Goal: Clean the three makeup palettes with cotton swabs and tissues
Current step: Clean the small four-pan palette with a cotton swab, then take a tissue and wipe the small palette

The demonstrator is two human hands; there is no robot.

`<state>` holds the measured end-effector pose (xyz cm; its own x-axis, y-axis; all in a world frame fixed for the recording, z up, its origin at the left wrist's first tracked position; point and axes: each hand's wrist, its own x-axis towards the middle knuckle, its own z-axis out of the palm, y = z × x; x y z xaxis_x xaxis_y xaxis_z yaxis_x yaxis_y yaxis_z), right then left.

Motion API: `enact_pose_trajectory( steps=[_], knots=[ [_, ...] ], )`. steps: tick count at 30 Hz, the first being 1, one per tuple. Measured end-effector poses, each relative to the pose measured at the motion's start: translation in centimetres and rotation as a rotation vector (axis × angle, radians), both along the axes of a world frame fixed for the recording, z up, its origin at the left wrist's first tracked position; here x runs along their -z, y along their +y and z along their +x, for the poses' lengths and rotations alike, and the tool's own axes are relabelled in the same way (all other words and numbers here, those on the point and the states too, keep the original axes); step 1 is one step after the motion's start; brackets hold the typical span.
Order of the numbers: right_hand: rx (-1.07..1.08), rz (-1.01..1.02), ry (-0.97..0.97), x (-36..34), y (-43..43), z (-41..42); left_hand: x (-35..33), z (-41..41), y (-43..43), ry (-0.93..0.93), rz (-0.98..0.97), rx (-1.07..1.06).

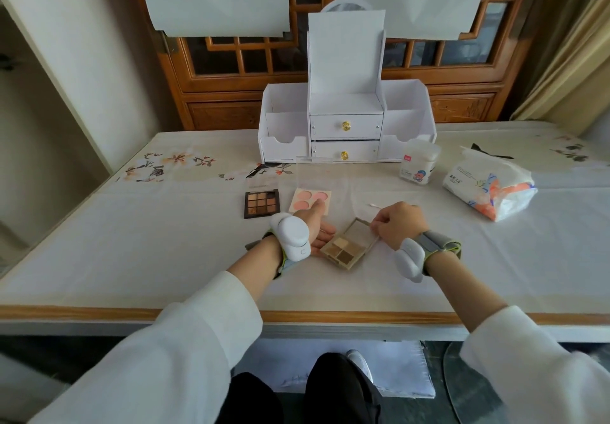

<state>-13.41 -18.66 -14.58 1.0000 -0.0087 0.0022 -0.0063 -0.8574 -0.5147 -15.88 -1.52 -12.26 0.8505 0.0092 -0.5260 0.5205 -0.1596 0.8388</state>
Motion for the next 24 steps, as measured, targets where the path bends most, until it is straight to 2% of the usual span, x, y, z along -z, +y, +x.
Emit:
enact_pose_trajectory(
  steps=[5, 10, 14, 18, 21, 24],
  knots=[
    [-0.018, -0.021, 0.008, -0.1, -0.5, 0.5, -0.5, 0.2, -0.6, -0.022, 0.096, 0.014],
    [0.023, -0.018, -0.092, -1.9, -3.0, 1.3, -1.9, 2.2, -1.8, -0.293, 0.246, -0.065],
    [0.139, 0.003, -0.258, -4.3, -7.9, 3.1, -4.4, 3.4, -5.8, -0.317, 0.078, 0.018],
    [0.275, -0.174, -0.350, -5.7, -12.8, 4.9, -5.6, 3.8, -11.1, -0.267, -0.096, 0.143],
    [0.349, -0.297, -0.268, -6.0, -16.1, 5.8, -5.3, 4.7, -15.4, -0.245, -0.173, 0.222],
    [0.380, -0.301, -0.138, -6.2, -17.6, 6.1, -4.7, 5.6, -18.2, -0.241, -0.185, 0.249]
  ],
)
